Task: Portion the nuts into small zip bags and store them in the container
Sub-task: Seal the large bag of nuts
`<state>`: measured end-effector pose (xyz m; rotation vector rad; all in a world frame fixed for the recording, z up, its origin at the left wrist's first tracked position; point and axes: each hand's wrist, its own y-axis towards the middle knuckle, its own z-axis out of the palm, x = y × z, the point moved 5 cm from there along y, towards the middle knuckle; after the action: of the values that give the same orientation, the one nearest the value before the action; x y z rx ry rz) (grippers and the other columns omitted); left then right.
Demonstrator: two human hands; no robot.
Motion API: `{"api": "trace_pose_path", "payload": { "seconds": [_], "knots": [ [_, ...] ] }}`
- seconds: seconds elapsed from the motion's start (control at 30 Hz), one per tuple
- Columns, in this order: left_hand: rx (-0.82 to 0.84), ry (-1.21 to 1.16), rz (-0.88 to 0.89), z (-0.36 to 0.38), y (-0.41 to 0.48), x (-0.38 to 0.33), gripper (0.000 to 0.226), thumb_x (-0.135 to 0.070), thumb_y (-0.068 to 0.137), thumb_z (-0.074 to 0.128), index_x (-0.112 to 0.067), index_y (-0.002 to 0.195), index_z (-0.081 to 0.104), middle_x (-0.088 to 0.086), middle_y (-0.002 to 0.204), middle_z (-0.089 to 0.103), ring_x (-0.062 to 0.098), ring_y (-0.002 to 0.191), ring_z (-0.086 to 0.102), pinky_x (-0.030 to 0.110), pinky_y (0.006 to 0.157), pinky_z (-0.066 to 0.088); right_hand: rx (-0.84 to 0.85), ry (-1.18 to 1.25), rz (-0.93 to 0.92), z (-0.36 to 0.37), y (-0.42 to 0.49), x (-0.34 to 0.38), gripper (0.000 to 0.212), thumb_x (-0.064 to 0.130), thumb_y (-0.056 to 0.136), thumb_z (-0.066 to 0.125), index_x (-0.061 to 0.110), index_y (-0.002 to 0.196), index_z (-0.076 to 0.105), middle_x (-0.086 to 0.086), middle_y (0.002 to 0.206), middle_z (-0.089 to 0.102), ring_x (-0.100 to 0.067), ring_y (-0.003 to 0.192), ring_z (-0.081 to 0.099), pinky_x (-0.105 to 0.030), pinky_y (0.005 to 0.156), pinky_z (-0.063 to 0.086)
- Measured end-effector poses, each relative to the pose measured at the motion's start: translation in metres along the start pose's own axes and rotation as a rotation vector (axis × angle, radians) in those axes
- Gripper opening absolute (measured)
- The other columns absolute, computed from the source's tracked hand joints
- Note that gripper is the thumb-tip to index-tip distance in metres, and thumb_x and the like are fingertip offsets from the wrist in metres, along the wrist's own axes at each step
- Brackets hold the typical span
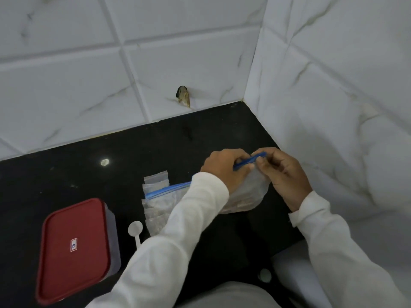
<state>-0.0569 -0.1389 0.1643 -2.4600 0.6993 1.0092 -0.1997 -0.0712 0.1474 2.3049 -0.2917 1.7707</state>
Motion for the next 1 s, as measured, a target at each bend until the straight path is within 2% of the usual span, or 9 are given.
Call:
{"api": "trace_pose_path", "payload": {
  "seconds": [0.13, 0.23, 0.3, 0.43, 0.6, 0.77, 0.9, 1.0],
  "knots": [
    [-0.091, -0.230, -0.046, 0.002, 0.004, 0.002, 0.009, -0.031, 0.092, 0.065, -0.030, 0.096, 0.073, -0.010, 0.088, 0.068, 0.008, 0.088, 0.062, 0.029, 0.088, 0.053, -0.082, 0.012, 0.047, -0.001, -0.001, -0.002, 0.014, 0.021, 0.094, 0.061, 0.016, 0.101, 0.071, 0.003, 0.095, 0.072, -0.010, 0.092, 0.067, -0.025, 0.079, 0.054],
    [-0.124, -0.364, -0.098, 0.004, 0.004, 0.004, 0.008, -0.027, 0.091, 0.067, -0.029, 0.088, 0.075, -0.012, 0.085, 0.071, 0.006, 0.088, 0.065, 0.030, 0.091, 0.054, -0.200, 0.054, 0.095, -0.001, -0.001, -0.005, 0.019, 0.030, 0.089, 0.065, 0.012, 0.091, 0.071, 0.000, 0.085, 0.072, -0.013, 0.084, 0.068, -0.028, 0.074, 0.053],
    [-0.127, -0.393, -0.126, 0.004, 0.007, 0.004, 0.009, -0.027, 0.090, 0.068, -0.029, 0.085, 0.075, -0.013, 0.084, 0.072, 0.007, 0.088, 0.066, 0.032, 0.091, 0.054, -0.242, 0.101, 0.133, 0.001, -0.001, -0.007, 0.022, 0.033, 0.089, 0.066, 0.012, 0.090, 0.072, -0.001, 0.085, 0.073, -0.014, 0.085, 0.069, -0.029, 0.075, 0.053],
    [-0.088, -0.351, -0.117, 0.006, 0.009, 0.000, 0.011, -0.026, 0.093, 0.064, -0.029, 0.086, 0.072, -0.009, 0.084, 0.072, 0.008, 0.087, 0.066, 0.033, 0.090, 0.055, -0.285, 0.115, 0.154, 0.003, -0.001, -0.011, 0.017, 0.032, 0.089, 0.066, 0.016, 0.092, 0.072, 0.001, 0.088, 0.073, -0.013, 0.088, 0.069, -0.031, 0.081, 0.054],
    [-0.115, -0.210, -0.022, 0.010, 0.005, -0.010, 0.008, -0.024, 0.097, 0.059, -0.024, 0.099, 0.066, -0.006, 0.089, 0.069, 0.009, 0.088, 0.065, 0.029, 0.087, 0.054, -0.303, 0.017, 0.162, 0.001, -0.003, -0.012, 0.016, 0.032, 0.092, 0.062, 0.019, 0.094, 0.071, 0.005, 0.087, 0.072, 0.000, 0.081, 0.066, -0.014, 0.070, 0.048],
    [-0.221, -0.059, 0.073, 0.004, -0.001, -0.018, 0.009, -0.025, 0.094, 0.062, -0.023, 0.101, 0.067, -0.006, 0.091, 0.067, 0.009, 0.087, 0.061, 0.025, 0.084, 0.052, -0.302, 0.001, 0.145, -0.004, -0.006, -0.012, 0.020, 0.035, 0.091, 0.062, 0.018, 0.098, 0.072, 0.006, 0.085, 0.072, -0.005, 0.084, 0.067, -0.024, 0.077, 0.053],
    [-0.139, 0.220, 0.101, 0.003, 0.002, -0.023, 0.025, -0.021, 0.091, 0.066, -0.019, 0.116, 0.064, 0.002, 0.109, 0.065, 0.018, 0.100, 0.060, 0.035, 0.095, 0.049, -0.272, -0.078, 0.095, -0.007, -0.006, -0.009, 0.017, 0.031, 0.090, 0.062, 0.022, 0.103, 0.070, 0.010, 0.094, 0.071, -0.001, 0.088, 0.066, -0.017, 0.075, 0.052],
    [-0.233, 0.110, 0.095, 0.004, 0.000, -0.023, 0.017, -0.020, 0.097, 0.056, -0.014, 0.108, 0.067, 0.005, 0.099, 0.068, 0.020, 0.091, 0.063, 0.038, 0.090, 0.050, -0.294, -0.059, 0.054, -0.007, -0.006, -0.005, 0.015, 0.026, 0.090, 0.064, 0.018, 0.101, 0.071, 0.007, 0.089, 0.072, -0.002, 0.082, 0.066, -0.013, 0.071, 0.053]
  ]
}}
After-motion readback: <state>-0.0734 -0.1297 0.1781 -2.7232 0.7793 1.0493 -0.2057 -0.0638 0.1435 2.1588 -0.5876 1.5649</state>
